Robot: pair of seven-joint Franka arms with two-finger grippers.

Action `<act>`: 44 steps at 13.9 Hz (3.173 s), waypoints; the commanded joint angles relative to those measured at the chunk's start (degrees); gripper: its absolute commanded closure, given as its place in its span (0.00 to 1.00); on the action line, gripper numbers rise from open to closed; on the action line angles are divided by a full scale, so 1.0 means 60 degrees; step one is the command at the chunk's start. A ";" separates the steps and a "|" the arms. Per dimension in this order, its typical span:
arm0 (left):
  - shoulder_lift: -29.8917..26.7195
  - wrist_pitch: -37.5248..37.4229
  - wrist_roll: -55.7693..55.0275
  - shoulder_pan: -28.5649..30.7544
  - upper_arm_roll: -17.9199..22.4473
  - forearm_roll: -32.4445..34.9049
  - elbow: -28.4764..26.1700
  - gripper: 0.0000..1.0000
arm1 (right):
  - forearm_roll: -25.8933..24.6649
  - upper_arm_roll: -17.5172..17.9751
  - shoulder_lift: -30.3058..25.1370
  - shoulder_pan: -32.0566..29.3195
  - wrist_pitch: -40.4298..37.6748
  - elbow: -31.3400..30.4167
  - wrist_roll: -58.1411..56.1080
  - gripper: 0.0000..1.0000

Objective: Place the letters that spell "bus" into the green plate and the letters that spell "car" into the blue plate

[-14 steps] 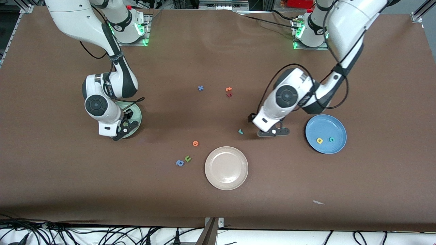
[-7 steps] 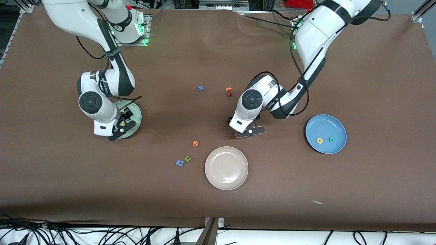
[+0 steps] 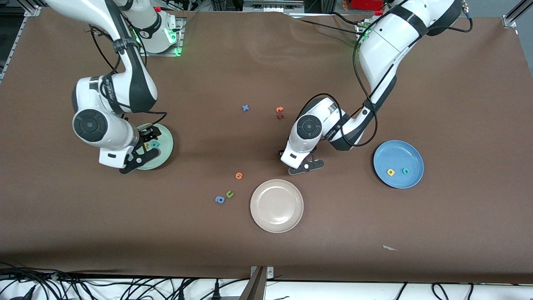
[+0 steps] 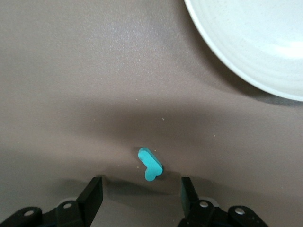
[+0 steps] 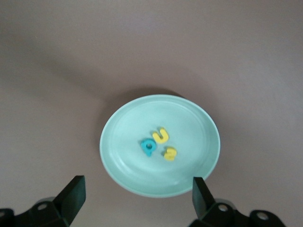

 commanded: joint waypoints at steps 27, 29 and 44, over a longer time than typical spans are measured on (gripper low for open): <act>0.0241 -0.0109 0.0100 0.0011 0.0048 -0.0181 0.0345 0.94 | 0.0393 0.2190 -0.3692 -0.3828 -0.3055 0.1143 0.4580 0.00; 0.0241 -0.0109 0.0100 0.0011 0.0048 -0.0137 0.0345 0.93 | 0.0203 0.2234 -0.3678 -0.3842 -0.3070 0.1231 0.4522 0.00; -0.0463 -0.1369 0.3571 0.2456 0.0355 -0.0005 0.0606 0.48 | 0.0144 0.2263 -0.3502 -0.3755 -0.2923 0.1437 0.4331 0.00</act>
